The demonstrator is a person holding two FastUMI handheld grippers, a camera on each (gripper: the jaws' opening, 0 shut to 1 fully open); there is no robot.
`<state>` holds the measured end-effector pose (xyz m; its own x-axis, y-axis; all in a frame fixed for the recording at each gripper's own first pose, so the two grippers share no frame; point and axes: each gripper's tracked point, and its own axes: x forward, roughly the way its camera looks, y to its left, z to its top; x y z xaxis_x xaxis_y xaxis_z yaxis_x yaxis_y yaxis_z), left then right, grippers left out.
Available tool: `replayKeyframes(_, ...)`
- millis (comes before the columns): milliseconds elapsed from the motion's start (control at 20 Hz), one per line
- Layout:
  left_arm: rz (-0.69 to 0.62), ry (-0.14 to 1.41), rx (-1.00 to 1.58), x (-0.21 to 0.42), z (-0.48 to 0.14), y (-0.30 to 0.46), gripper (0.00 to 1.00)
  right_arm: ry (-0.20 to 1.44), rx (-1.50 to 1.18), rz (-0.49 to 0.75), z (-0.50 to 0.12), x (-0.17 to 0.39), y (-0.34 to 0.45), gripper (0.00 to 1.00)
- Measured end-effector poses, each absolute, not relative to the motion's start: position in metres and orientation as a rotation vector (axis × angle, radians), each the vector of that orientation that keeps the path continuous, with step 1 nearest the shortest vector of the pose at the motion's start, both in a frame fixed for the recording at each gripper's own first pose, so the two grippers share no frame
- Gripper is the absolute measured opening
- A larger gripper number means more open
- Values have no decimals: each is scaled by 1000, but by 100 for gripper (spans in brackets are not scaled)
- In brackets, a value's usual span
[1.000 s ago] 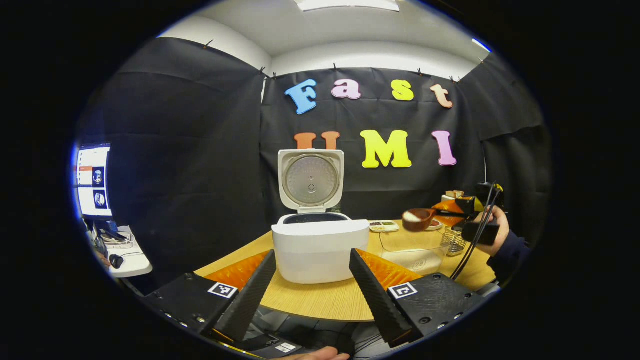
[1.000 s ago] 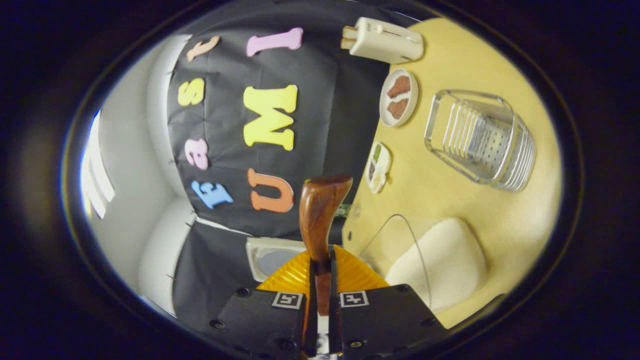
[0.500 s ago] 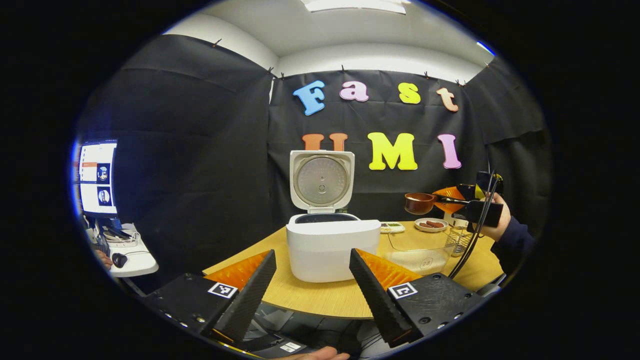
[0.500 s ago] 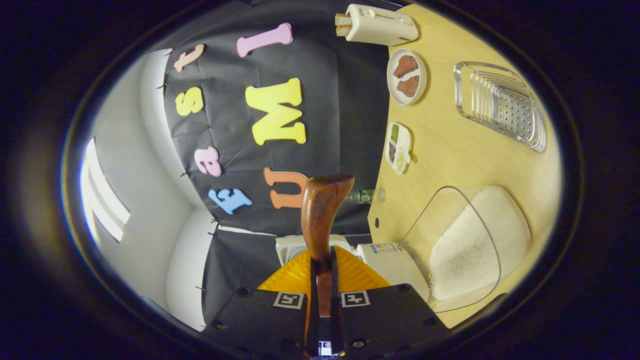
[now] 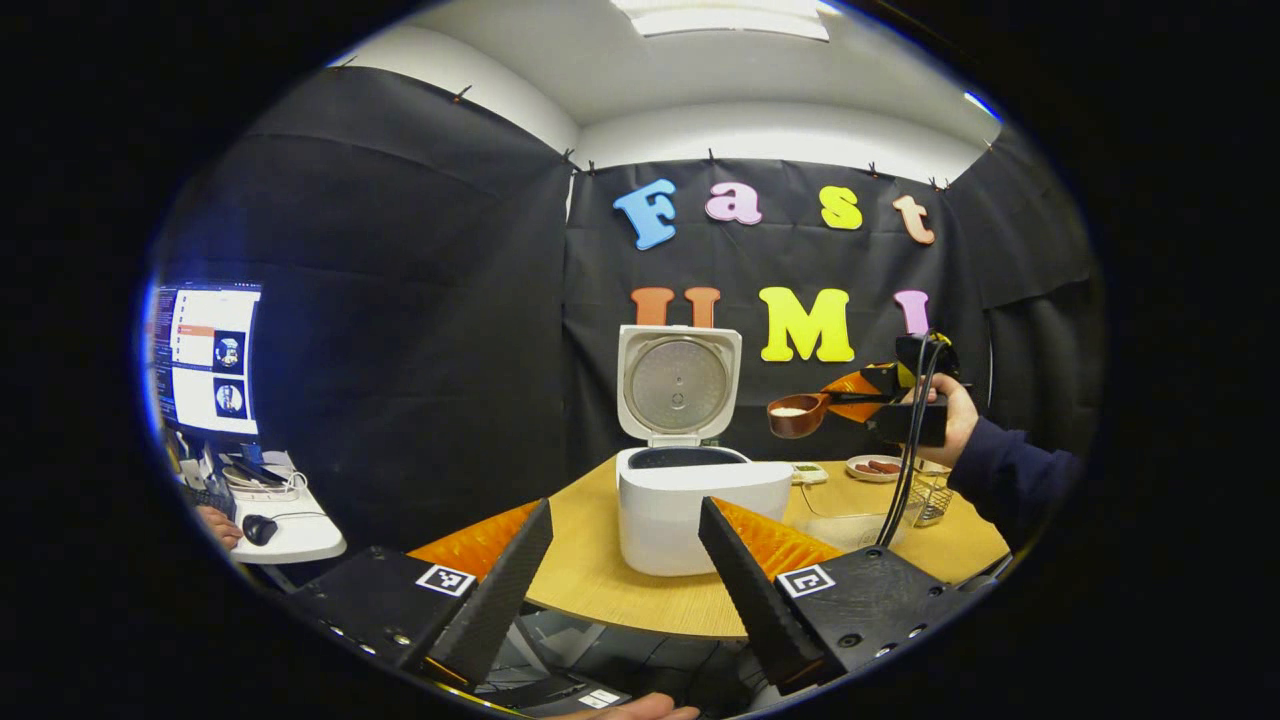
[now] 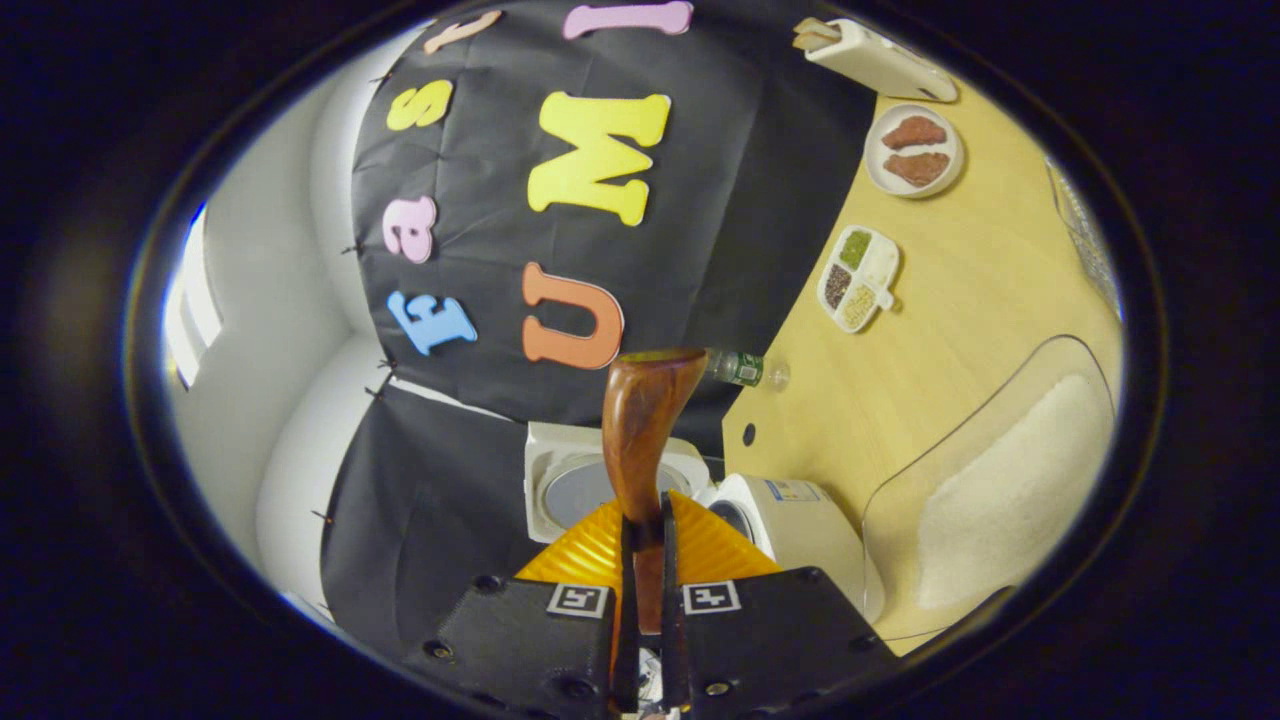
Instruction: Close the left gripper, press the button to open the rice cooker; take a wooden spoon from the chopstick holder with the right hand, scoop a spoonful of rice and pour it into the rice cooker, then put the wooden spoon back into the chopstick holder.
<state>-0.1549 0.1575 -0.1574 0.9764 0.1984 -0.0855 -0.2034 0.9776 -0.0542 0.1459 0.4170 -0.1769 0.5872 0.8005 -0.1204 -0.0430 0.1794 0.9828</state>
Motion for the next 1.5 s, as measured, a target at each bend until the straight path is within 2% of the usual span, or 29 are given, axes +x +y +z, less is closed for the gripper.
replayKeyframes(150,198,50,-78,-163,-152,164,94,727,1142,678,-178,150,440,11)
replayKeyframes(200,194,46,-79,-165,-153,165,94,726,1108,671,-181,150,447,13)
replayKeyframes(750,215,36,-121,-177,-171,193,94,635,693,670,-194,159,523,14)
replayKeyframes(1050,219,60,-127,-173,-185,198,94,565,514,695,-194,155,536,14)
replayKeyframes(1500,204,75,-111,-168,-190,187,94,377,238,737,-179,142,548,14)
